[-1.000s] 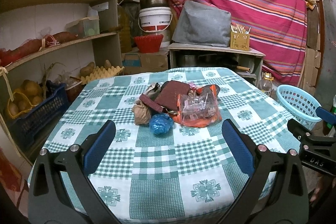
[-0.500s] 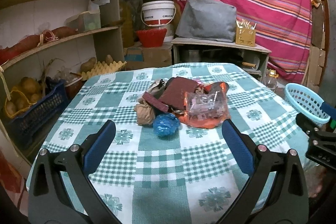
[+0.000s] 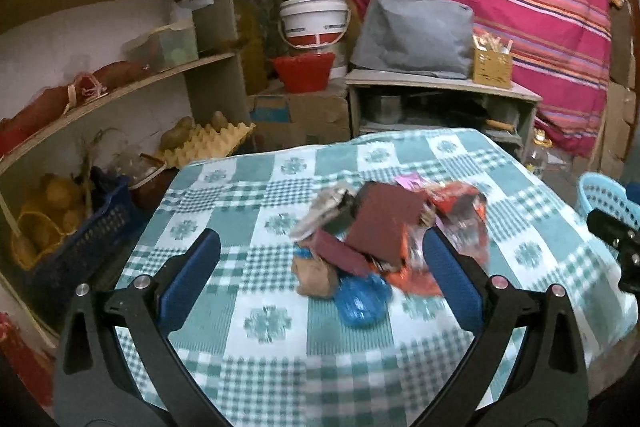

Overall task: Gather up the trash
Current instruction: 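Grasp the clear plastic bag with the right tool while the left tool grasps the red pad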

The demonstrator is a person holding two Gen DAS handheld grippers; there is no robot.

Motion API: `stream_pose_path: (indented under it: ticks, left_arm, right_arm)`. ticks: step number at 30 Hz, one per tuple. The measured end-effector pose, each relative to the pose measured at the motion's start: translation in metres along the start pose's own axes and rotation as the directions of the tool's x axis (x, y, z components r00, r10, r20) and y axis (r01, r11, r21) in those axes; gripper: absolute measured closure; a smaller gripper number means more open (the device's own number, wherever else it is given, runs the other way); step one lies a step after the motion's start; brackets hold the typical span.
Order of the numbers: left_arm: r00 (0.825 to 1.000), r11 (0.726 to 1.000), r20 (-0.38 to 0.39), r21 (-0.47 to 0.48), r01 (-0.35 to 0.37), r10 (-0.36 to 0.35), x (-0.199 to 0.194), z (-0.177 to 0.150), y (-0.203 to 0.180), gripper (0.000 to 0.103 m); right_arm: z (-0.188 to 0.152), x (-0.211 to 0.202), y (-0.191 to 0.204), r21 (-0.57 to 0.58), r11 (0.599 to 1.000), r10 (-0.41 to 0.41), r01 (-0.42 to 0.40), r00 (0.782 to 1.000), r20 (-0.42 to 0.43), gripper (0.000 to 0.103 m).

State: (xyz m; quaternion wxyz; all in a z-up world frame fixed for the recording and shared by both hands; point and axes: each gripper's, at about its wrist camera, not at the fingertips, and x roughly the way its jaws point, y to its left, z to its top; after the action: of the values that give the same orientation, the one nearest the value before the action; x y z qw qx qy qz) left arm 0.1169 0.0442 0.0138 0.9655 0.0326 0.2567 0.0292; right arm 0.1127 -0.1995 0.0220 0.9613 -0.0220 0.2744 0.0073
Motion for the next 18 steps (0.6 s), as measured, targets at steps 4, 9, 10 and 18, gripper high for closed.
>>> stream_pose_path:
  ticks: [4,9,10,18]
  left_arm:
    - [0.999,0.999,-0.015,-0.022,-0.034,0.034,0.018,0.007,0.009,0.005]
    - [0.998,0.999,-0.049,-0.030,-0.041,0.039,0.034,0.000,0.025,0.005]
    - [0.997,0.998,-0.066,-0.047,-0.035,0.031,0.037,-0.002,0.030,0.005]
    - [0.994,0.998,-0.105,-0.059,-0.007,0.001,0.057,-0.005,0.031,0.005]
  right_arm:
    - [0.012,0.019,0.011,-0.017,1.000,0.011,-0.011,1.000,-0.017,0.004]
    - [0.015,0.043,0.019,-0.022,1.000,0.019,-0.020,0.999,-0.046,0.004]
    - [0.014,0.047,0.020,-0.028,0.999,0.018,-0.019,0.999,-0.050,0.004]
    - [-0.004,0.067,0.029,-0.065,0.996,0.053,-0.057,0.997,-0.057,0.004]
